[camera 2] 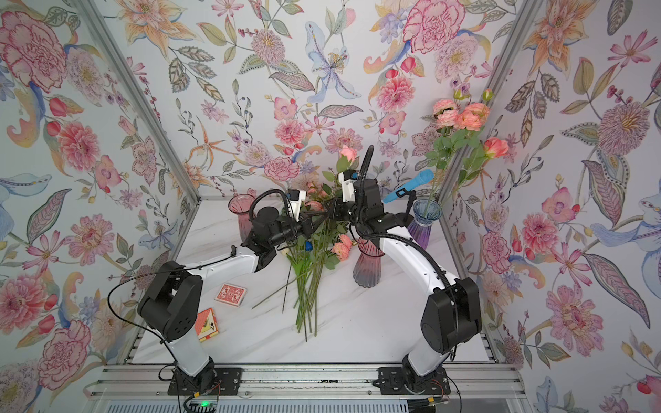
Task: Place the pink flowers into the vase
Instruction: Place the flower in the vase.
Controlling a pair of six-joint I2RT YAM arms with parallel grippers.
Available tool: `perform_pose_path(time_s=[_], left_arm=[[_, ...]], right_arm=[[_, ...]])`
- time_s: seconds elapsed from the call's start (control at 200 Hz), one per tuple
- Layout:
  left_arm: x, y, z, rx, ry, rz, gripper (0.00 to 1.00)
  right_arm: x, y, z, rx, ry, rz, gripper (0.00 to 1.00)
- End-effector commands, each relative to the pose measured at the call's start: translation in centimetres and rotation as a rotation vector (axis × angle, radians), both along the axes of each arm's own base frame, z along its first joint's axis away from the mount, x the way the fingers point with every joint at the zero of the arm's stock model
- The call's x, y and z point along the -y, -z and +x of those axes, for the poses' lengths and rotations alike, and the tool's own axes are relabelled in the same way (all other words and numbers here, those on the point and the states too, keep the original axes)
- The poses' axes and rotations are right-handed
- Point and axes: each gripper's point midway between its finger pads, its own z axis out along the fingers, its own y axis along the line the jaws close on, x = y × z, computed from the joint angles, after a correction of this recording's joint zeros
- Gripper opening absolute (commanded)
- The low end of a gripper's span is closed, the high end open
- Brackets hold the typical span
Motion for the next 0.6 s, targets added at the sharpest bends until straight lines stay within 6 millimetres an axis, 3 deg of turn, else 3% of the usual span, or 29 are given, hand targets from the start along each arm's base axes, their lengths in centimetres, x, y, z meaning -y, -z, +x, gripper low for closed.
perform_pose_path(time_s=[0.0, 0.085, 0.215, 0.285, 0.445, 0.595], left_arm=[[0.1, -2.8, -1.0, 0.054, 0.015, -0.04, 0.0], [0.2, -2.2, -1.1, 0.05, 0.014, -0.02, 0.0], [0.0, -1.4, -1.1, 0.053, 0.005, 0.023, 0.14], [-0.2, -1.1, -1.1, 0.061, -0.006, 0.053, 0.3], [-0.7, -0.3, -1.2, 0.075, -0.027, 0.132, 0.57], [-1.3, 0.6, -1.2, 0.087, -0.047, 0.21, 0.86]], right_arm=[[-0.5, -2.0, 0.2, 0.052, -0.004, 0.019, 0.08], [-0.4, -2.1, 0.3, 0.059, 0.003, 0.016, 0.04], [0.0, -2.8, 0.5, 0.084, 0.024, 0.006, 0.0], [0.4, -3.3, 0.7, 0.104, 0.039, -0.001, 0.0], [2.5, -5.1, 1.8, 0.148, 0.094, -0.003, 0.0], [5.0, -8.8, 2.4, 0.245, 0.138, -0.009, 0.0]])
